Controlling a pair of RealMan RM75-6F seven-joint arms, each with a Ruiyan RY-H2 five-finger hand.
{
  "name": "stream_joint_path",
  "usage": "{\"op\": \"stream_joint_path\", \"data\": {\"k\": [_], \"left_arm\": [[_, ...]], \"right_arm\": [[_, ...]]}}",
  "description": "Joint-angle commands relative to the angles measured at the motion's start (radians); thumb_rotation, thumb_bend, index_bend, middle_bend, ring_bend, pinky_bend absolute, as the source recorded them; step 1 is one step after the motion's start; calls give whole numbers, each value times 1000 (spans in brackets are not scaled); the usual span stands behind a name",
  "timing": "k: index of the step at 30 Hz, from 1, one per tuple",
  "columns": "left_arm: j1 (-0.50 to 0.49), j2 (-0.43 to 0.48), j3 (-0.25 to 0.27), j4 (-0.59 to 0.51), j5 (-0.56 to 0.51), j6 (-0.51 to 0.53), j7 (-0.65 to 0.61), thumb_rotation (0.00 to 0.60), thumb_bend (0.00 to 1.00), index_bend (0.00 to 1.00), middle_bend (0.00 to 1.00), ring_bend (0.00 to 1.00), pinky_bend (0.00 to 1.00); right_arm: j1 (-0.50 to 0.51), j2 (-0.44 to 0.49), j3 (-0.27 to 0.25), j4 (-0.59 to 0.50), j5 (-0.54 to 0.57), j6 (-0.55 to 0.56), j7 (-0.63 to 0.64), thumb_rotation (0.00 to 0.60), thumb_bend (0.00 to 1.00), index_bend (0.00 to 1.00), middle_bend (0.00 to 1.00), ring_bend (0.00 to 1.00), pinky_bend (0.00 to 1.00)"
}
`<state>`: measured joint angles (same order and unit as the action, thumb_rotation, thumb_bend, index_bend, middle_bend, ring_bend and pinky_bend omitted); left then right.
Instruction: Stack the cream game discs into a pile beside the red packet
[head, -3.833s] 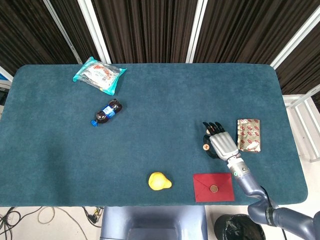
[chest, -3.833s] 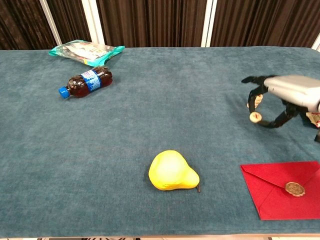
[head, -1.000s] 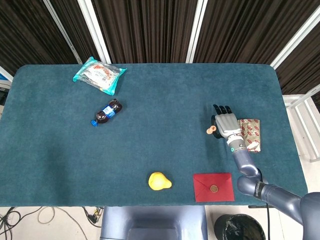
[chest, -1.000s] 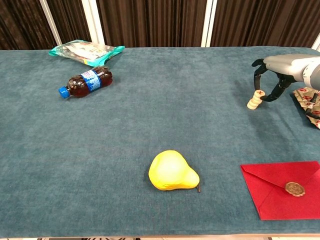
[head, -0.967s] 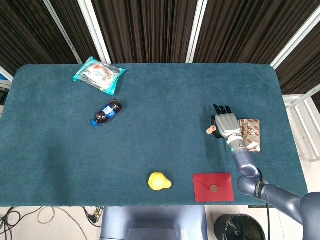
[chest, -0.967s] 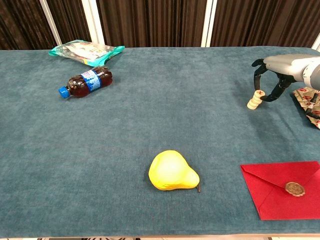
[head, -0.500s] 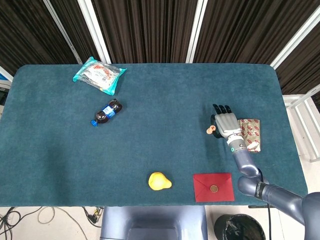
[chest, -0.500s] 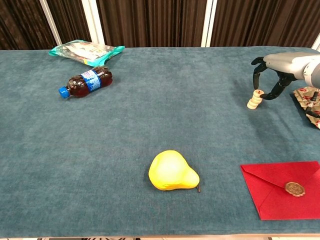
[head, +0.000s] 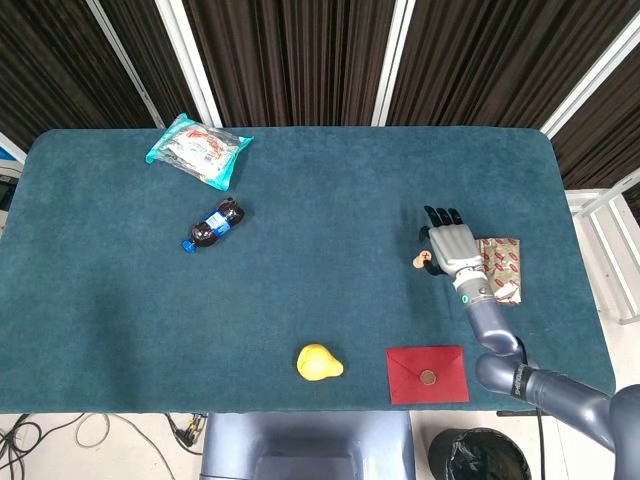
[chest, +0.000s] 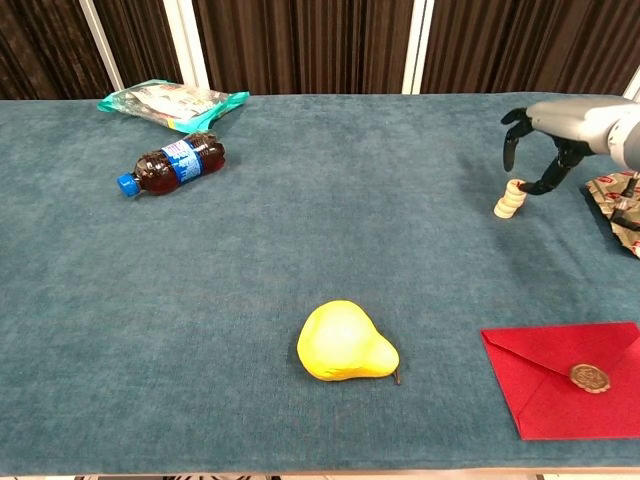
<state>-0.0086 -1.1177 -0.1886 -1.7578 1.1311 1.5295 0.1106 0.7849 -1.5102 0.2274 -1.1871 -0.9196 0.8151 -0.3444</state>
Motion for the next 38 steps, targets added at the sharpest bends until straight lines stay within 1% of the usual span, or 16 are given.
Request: {"op": "stream_joint_path", "data": {"k": [1, 2, 4, 6, 8, 11, 14, 18, 22, 24, 31, 38], "left_arm": [[0, 0, 0, 1, -1, 0, -2, 600, 631, 52, 0, 0, 0], [0, 0, 0, 2, -1, 0, -2, 600, 631, 52, 0, 0, 0], [0, 1, 0, 2, 1, -1, -2, 600, 631, 52, 0, 0, 0], [0, -1, 2, 2, 4, 0, 1, 600, 631, 52, 0, 0, 0], [0, -2, 5, 1, 8, 0, 5, 600, 631, 52, 0, 0, 0], [-1, -4, 10, 0, 18, 3, 12, 600, 631, 52, 0, 0, 0], [-2, -4, 19, 7, 38, 8, 24, 600, 631, 52, 0, 0, 0], [-2, 7, 24, 10, 48, -2, 13, 600, 631, 51, 0, 0, 0], [-3, 24, 31, 13, 57, -16, 4, 600, 631, 52, 0, 0, 0], [-5, 28, 36, 16, 68, -19, 0, 600, 631, 51, 0, 0, 0], [-7, 30, 44, 28, 90, -21, -7, 600, 631, 51, 0, 0, 0], [-5, 29, 43, 31, 93, -17, -14, 600, 631, 51, 0, 0, 0]], "right_arm": [[-20, 62, 9, -101, -23, 50, 0, 600, 411, 348, 0, 0, 0], [-29, 91, 6, -145, -28, 63, -6, 600, 411, 330, 0, 0, 0], [-60, 152, 4, -250, -49, 122, -14, 600, 411, 305, 0, 0, 0], [-97, 200, -2, -338, -87, 195, -17, 600, 411, 276, 0, 0, 0], [-155, 258, -20, -445, -142, 298, -23, 600, 412, 246, 0, 0, 0], [-240, 320, -54, -565, -219, 428, -16, 600, 411, 226, 0, 0, 0], [-332, 364, -106, -632, -318, 553, 8, 600, 411, 200, 0, 0, 0], [-418, 390, -164, -649, -409, 658, 15, 600, 411, 185, 0, 0, 0], [-497, 397, -212, -615, -486, 743, 44, 600, 412, 185, 0, 0, 0], [-524, 397, -225, -599, -506, 768, 57, 600, 411, 185, 0, 0, 0], [-581, 422, -257, -559, -538, 777, 133, 600, 411, 185, 0, 0, 0], [-615, 419, -257, -528, -551, 779, 195, 600, 411, 185, 0, 0, 0]]}}
